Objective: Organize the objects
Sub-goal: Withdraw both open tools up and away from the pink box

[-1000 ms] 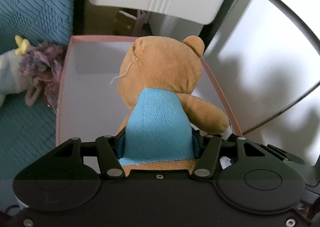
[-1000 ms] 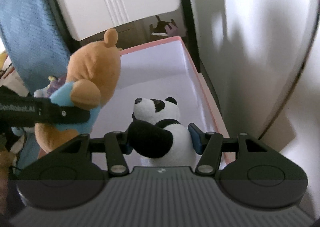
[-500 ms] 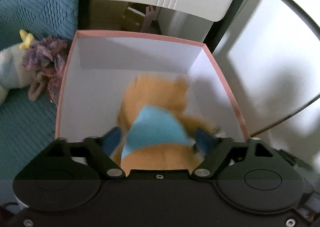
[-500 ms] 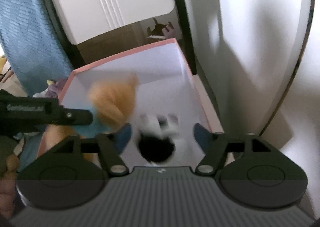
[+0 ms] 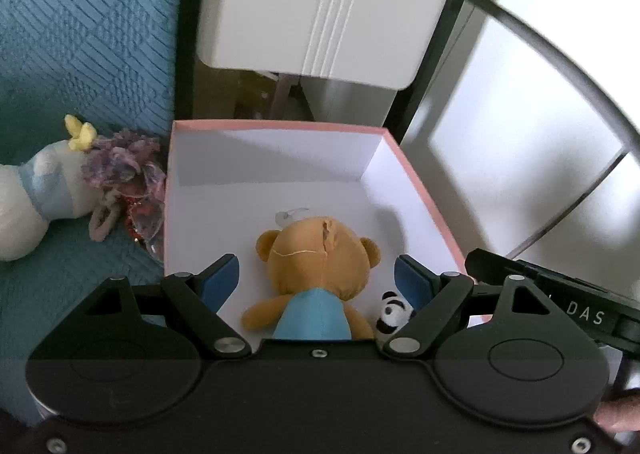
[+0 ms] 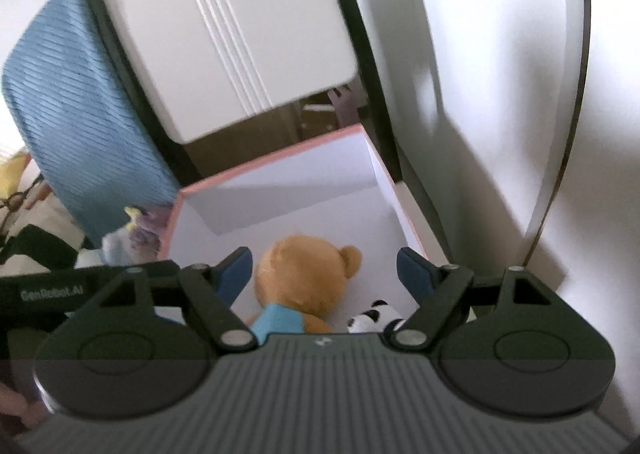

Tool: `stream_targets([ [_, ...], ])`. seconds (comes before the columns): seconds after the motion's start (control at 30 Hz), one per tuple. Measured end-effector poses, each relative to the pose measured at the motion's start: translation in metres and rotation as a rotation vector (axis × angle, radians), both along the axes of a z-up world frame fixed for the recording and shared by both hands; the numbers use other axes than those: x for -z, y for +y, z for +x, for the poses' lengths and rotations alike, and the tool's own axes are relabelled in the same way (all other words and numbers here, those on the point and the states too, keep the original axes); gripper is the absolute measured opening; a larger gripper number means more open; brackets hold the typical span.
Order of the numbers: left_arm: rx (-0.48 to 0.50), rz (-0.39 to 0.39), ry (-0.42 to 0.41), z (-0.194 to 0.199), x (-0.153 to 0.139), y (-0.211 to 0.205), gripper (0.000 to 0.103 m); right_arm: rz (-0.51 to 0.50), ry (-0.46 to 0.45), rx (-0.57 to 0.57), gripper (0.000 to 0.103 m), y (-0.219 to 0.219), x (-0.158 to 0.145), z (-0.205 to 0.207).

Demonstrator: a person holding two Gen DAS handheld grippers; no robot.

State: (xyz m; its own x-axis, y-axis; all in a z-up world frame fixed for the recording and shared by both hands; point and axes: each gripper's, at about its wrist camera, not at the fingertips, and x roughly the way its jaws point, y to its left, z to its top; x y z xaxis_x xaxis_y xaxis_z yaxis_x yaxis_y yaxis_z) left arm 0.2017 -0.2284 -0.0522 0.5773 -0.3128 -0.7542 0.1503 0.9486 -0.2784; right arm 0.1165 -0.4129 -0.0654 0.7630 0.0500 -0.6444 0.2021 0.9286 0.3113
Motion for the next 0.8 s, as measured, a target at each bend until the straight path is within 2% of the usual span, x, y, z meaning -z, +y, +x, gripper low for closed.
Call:
stream_targets([
  [0.2,-0.017,-0.038,-0.058,-0.024,-0.029,0.029,0.084,-0.042,-0.06,-0.029,0.081,0.024,-0.031,-0.017],
  [0.43,-0.038,-0.066,-0.125,-0.059,-0.059,0.066,0.084,-0.022,-0.128,-0.083,0.081,0.055,-0.055,-0.036],
  [0.6,-0.037,-0.054,-0.159,-0.084,-0.072,0.088,0.085,-0.042,-0.146,-0.088,0.081,0.074,-0.053,-0.052],
  [0.8,-0.056,-0.058,-0.154,-0.107,-0.066,0.11,0.087,-0.022,-0.135,-0.097,0.081,0.089,-0.043,-0.065],
])
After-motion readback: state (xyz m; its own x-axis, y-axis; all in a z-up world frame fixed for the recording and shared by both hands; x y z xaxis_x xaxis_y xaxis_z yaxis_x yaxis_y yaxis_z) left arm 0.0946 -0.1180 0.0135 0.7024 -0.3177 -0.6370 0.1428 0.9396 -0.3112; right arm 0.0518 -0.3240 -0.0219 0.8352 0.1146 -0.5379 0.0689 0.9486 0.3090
